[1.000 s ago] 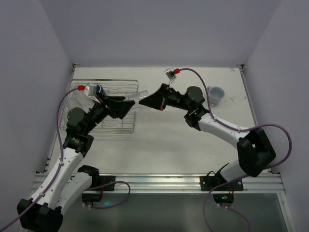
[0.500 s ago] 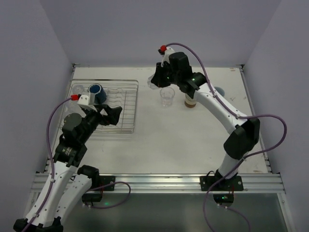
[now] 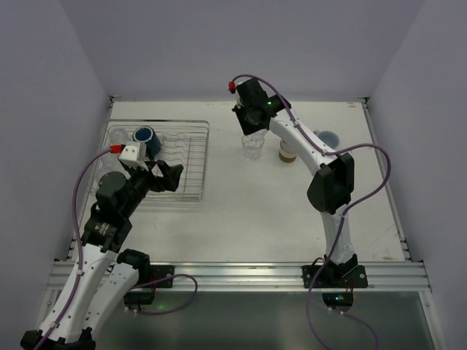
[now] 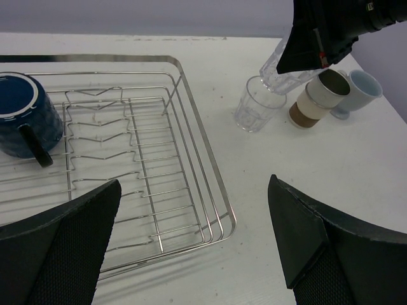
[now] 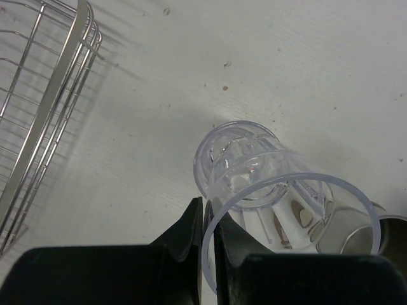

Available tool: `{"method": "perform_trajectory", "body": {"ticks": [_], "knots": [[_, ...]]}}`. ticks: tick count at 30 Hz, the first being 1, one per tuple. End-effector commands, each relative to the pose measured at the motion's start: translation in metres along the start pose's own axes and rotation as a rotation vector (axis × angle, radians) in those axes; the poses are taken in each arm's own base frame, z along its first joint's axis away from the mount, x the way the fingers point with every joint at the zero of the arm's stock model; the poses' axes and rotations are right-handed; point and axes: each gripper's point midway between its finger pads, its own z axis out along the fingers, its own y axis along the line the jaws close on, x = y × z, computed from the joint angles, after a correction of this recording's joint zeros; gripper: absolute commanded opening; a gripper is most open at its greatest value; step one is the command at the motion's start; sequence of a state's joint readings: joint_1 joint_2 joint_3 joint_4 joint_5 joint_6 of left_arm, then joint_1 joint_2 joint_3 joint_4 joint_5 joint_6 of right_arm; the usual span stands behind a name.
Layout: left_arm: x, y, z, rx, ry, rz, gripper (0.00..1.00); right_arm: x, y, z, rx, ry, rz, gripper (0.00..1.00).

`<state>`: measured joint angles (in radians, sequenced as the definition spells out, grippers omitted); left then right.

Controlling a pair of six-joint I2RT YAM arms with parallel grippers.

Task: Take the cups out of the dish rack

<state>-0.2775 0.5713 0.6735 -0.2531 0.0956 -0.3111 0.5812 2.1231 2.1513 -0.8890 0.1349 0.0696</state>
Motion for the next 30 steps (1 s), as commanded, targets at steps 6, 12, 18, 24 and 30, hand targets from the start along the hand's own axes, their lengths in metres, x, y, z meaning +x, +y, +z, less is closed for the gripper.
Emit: {"method": "perform_trajectory", "body": {"ticks": [6,12,18,24,30], "knots": [[-0.001,-0.001,0.002,0.008,0.0,0.025,1.0,-0.002,-0.005,0.002,-0.006,0.008,-0.056,0.0],[0.0,-0.001,0.002,0.008,0.0,0.025,1.0,0.0,0.001,0.013,-0.032,0.02,-0.057,0.0],[0.0,0.0,0.002,0.003,-0.001,0.024,1.0,0.001,-0.001,0.025,-0.015,0.03,-0.095,0.0],[0.0,0.006,0.003,-0.028,-0.003,0.023,1.0,-0.003,-0.004,0.025,0.0,0.016,-0.092,0.18],[0.002,0.018,0.006,-0.086,0.007,0.018,1.0,-0.025,0.001,0.002,-0.035,-0.071,-0.063,0.47]]}}
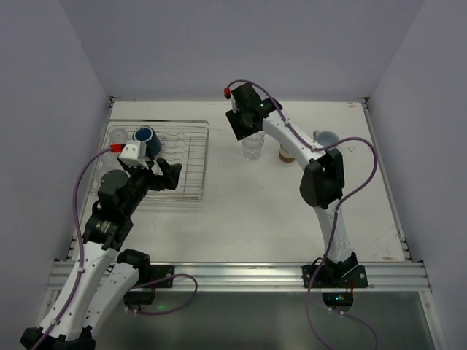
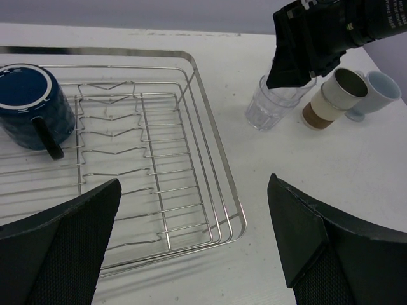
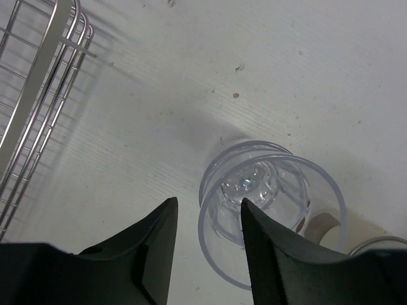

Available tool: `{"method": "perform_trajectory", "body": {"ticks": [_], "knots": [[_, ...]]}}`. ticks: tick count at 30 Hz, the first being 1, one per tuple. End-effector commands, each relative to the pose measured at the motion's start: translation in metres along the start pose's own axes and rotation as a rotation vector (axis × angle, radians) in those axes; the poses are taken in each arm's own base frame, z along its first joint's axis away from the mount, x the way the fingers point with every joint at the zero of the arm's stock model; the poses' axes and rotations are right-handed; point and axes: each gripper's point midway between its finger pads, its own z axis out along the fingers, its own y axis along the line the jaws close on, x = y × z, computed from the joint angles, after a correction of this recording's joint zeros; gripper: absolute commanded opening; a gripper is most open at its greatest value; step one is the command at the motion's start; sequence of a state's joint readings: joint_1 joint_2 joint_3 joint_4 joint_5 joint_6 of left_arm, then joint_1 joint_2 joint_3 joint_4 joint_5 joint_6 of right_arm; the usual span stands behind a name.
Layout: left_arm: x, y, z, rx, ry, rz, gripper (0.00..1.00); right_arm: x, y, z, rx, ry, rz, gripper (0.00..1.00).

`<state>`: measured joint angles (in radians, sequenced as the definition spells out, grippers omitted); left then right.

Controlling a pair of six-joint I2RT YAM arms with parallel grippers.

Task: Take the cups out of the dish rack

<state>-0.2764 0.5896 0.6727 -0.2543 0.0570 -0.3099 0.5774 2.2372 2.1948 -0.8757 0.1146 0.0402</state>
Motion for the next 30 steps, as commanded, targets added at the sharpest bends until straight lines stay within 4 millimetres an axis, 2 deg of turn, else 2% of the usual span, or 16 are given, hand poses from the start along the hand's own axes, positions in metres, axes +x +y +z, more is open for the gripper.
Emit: {"method": "perform_trajectory", "body": {"ticks": [1,3,8,9,10,11,12,13,14,16,17,18,20,24,26,30], "knots": [[-0.001,0.013,0.004,-0.059,0.0,0.017,1.0,-0.041,-0.004,-0.047,-0.023,-0.148,-0.03,0.49],[-0.001,0.017,0.004,-0.077,-0.002,0.006,1.0,-0.049,0.0,-0.066,-0.051,-0.188,0.01,0.5],[-0.003,0.054,0.002,-0.293,-0.004,-0.036,1.0,-0.065,0.016,-0.122,-0.175,-0.364,0.086,0.52],[-0.004,0.061,0.001,-0.339,-0.001,-0.037,1.0,-0.054,0.018,-0.139,-0.198,-0.388,0.095,0.53],[-0.005,0.078,-0.003,-0.437,-0.002,-0.034,1.0,-0.062,0.019,-0.151,-0.214,-0.457,0.113,0.54],[-0.006,0.086,-0.008,-0.489,0.001,-0.034,1.0,-0.044,0.021,-0.145,-0.224,-0.435,0.119,0.55],[-0.009,0.098,-0.013,-0.554,-0.011,-0.033,1.0,-0.043,0.025,-0.156,-0.256,-0.463,0.123,0.56],[-0.008,0.103,-0.016,-0.582,-0.007,-0.034,1.0,-0.051,0.025,-0.184,-0.281,-0.548,0.139,0.57],[-0.009,0.107,-0.016,-0.601,-0.014,-0.043,1.0,-0.036,0.029,-0.178,-0.3,-0.527,0.143,0.58],[-0.008,0.123,-0.017,-0.66,-0.01,-0.061,1.0,-0.037,0.037,-0.203,-0.372,-0.594,0.145,0.6],[-0.008,0.131,-0.017,-0.687,-0.01,-0.074,1.0,-0.025,0.04,-0.198,-0.383,-0.576,0.145,0.6],[-0.009,0.147,-0.021,-0.743,-0.014,-0.089,1.0,-0.023,0.041,-0.2,-0.395,-0.583,0.144,0.6],[-0.004,0.163,-0.018,-0.796,0.017,-0.107,1.0,-0.014,0.042,-0.208,-0.406,-0.593,0.13,0.6],[-0.002,0.196,-0.025,-0.941,0.023,-0.132,1.0,-0.007,0.032,-0.221,-0.364,-0.62,0.103,0.62],[-0.001,0.204,-0.024,-0.964,0.018,-0.14,1.0,-0.005,0.039,-0.228,-0.407,-0.625,0.087,0.62],[0.023,0.235,-0.025,-1.046,0.105,-0.184,1.0,0.0,0.048,-0.231,-0.462,-0.595,0.073,0.63]]}}
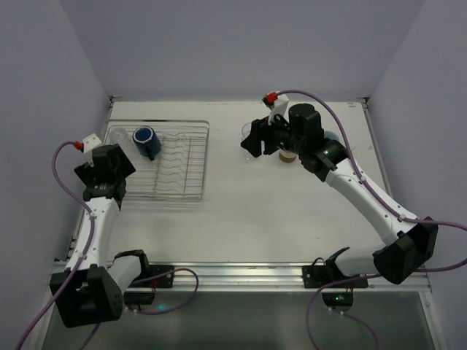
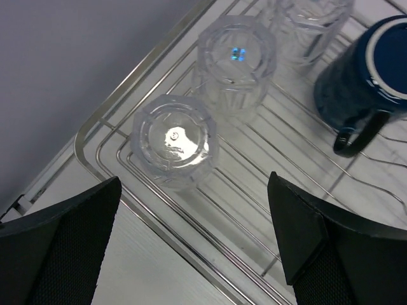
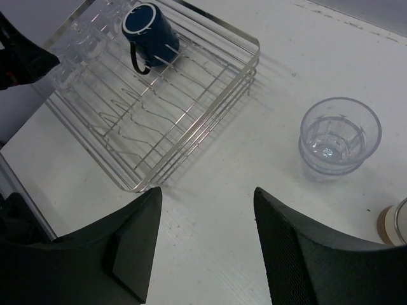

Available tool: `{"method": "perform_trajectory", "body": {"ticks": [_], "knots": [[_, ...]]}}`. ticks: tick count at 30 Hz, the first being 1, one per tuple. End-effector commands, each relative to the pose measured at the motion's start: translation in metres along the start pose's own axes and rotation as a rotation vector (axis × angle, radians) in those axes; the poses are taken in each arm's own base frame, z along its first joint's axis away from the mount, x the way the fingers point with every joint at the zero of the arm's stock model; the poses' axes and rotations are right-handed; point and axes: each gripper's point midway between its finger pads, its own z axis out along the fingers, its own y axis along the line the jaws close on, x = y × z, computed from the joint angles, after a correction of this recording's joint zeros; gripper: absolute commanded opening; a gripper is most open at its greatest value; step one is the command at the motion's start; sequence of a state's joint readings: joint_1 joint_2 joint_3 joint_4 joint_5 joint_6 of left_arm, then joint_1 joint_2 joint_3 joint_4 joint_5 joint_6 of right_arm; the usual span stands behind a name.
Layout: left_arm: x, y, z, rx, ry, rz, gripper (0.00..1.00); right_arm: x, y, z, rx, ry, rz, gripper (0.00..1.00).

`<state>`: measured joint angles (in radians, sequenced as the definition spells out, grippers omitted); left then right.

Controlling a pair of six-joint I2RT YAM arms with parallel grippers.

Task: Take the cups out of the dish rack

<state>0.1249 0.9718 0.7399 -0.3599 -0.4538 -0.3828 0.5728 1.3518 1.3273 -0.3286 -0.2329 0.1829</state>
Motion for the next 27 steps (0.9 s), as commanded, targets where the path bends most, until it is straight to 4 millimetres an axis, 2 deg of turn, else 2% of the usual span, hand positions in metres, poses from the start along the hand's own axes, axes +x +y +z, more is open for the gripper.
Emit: {"method": "perform_trajectory", "body": {"ticks": [1,3,5,6,7,13,17,20,22,24,27], "knots": [[-0.021,0.014,0.018,-0.066,-0.034,-0.089,1.0,-0.021,0.018,-0.016,-0.079,-0.058,-0.026,0.63],[-0.014,0.019,0.031,-0.074,-0.001,-0.098,1.0,-0.024,0.022,-0.02,-0.093,-0.074,-0.03,0.63],[-0.014,0.017,0.042,-0.058,0.01,-0.098,1.0,-0.024,0.025,-0.022,-0.109,-0.076,-0.028,0.63],[-0.006,0.014,0.051,-0.053,0.046,-0.082,1.0,-0.025,0.029,-0.023,-0.13,-0.079,-0.024,0.63],[-0.011,0.011,0.054,-0.051,0.041,-0.081,1.0,-0.024,0.031,-0.023,-0.142,-0.077,-0.021,0.63],[-0.011,0.011,0.069,-0.067,0.048,-0.063,0.98,-0.02,0.033,-0.018,-0.16,-0.061,-0.012,0.63],[-0.001,0.017,0.076,-0.095,0.071,-0.053,0.93,-0.018,0.033,-0.014,-0.167,-0.047,-0.005,0.63],[0.005,0.019,0.08,-0.106,0.082,-0.053,0.8,-0.018,0.033,-0.013,-0.163,-0.046,-0.003,0.63],[0.005,0.018,0.08,-0.101,0.088,-0.05,0.67,-0.018,0.034,-0.013,-0.171,-0.046,0.0,0.63],[0.002,0.015,0.076,-0.085,0.081,-0.057,0.51,-0.017,0.035,-0.013,-0.176,-0.045,0.005,0.63],[-0.006,0.009,0.065,-0.037,0.062,-0.083,0.39,-0.02,0.038,-0.014,-0.189,-0.054,0.008,0.63]]}}
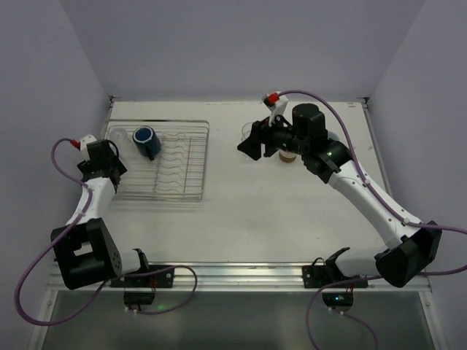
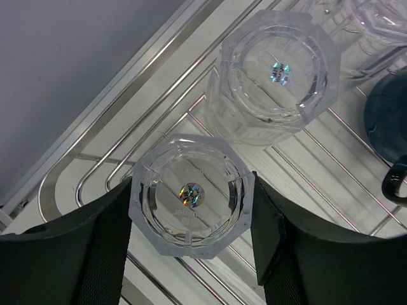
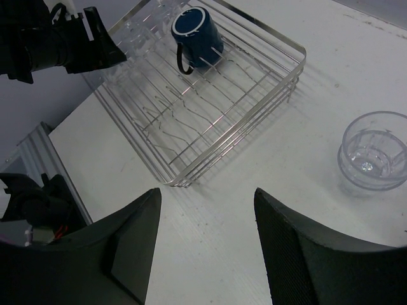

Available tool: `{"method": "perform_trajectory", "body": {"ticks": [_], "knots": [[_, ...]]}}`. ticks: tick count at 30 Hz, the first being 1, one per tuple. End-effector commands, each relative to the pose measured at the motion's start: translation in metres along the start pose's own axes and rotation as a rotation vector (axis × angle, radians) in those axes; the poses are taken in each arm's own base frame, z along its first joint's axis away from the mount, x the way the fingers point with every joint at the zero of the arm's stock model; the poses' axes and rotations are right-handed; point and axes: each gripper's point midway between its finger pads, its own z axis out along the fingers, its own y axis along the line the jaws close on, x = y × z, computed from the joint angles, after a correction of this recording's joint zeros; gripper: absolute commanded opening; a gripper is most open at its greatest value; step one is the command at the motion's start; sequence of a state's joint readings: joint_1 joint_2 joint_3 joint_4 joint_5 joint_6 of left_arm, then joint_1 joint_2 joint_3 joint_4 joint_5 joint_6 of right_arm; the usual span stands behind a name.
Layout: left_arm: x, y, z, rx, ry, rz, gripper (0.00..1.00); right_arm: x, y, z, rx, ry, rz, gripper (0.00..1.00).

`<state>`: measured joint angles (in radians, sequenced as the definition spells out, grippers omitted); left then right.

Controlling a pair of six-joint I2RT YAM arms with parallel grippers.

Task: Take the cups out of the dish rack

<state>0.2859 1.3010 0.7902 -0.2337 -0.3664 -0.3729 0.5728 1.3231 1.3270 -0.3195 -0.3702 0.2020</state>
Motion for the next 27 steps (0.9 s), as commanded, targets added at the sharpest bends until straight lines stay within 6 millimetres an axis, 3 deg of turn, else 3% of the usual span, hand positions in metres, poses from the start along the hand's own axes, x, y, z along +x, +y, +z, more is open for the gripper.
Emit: {"method": "perform_trajectory", "body": {"ticks": [1,6,13,16,17,18,19,20,21,22,23,24,25,26,27], "knots": [[-0.034,-0.013,-0.018,0.084,-0.1,-0.074,0.36,-0.013,0.011,0.0,-0.052,-0.044,0.002,0.63],[-0.052,-0.032,-0.06,0.265,-0.163,-0.126,0.23,-0.018,0.015,0.001,-0.077,-0.071,0.027,0.65],[-0.055,-0.069,-0.127,0.562,-0.207,-0.157,0.2,-0.02,0.014,0.005,-0.075,-0.119,0.091,0.72],[-0.055,-0.095,-0.167,0.772,-0.215,-0.206,0.18,-0.021,0.017,0.008,-0.092,-0.14,0.148,0.74],[-0.046,-0.106,-0.184,0.876,-0.199,-0.206,0.18,-0.03,0.023,0.007,-0.122,-0.183,0.177,0.74],[-0.052,-0.117,-0.201,0.97,-0.215,-0.257,0.18,-0.024,0.025,0.009,-0.147,-0.189,0.197,0.75],[-0.046,-0.127,-0.216,1.049,-0.197,-0.264,0.18,-0.026,0.033,0.008,-0.194,-0.201,0.215,0.74],[-0.038,-0.137,-0.226,1.128,-0.182,-0.264,0.18,-0.039,0.043,0.004,-0.25,-0.263,0.244,0.74],[-0.045,-0.146,-0.245,1.217,-0.202,-0.3,0.18,-0.028,0.043,0.008,-0.272,-0.257,0.278,0.74],[-0.036,-0.158,-0.261,1.291,-0.174,-0.293,0.18,-0.028,0.046,0.007,-0.299,-0.273,0.303,0.74],[-0.031,-0.163,-0.266,1.331,-0.162,-0.298,0.18,-0.041,0.05,0.003,-0.328,-0.346,0.35,0.74],[-0.035,-0.169,-0.285,1.413,-0.177,-0.324,0.18,-0.04,0.05,0.003,-0.334,-0.371,0.372,0.74],[-0.025,-0.175,-0.292,1.456,-0.146,-0.329,0.18,-0.028,0.049,0.006,-0.34,-0.364,0.418,0.74],[-0.031,-0.177,-0.306,1.52,-0.183,-0.342,0.18,-0.032,0.048,0.006,-0.339,-0.412,0.424,0.74],[-0.027,-0.182,-0.318,1.571,-0.154,-0.362,0.18,-0.024,0.044,0.01,-0.328,-0.409,0.441,0.74]]}}
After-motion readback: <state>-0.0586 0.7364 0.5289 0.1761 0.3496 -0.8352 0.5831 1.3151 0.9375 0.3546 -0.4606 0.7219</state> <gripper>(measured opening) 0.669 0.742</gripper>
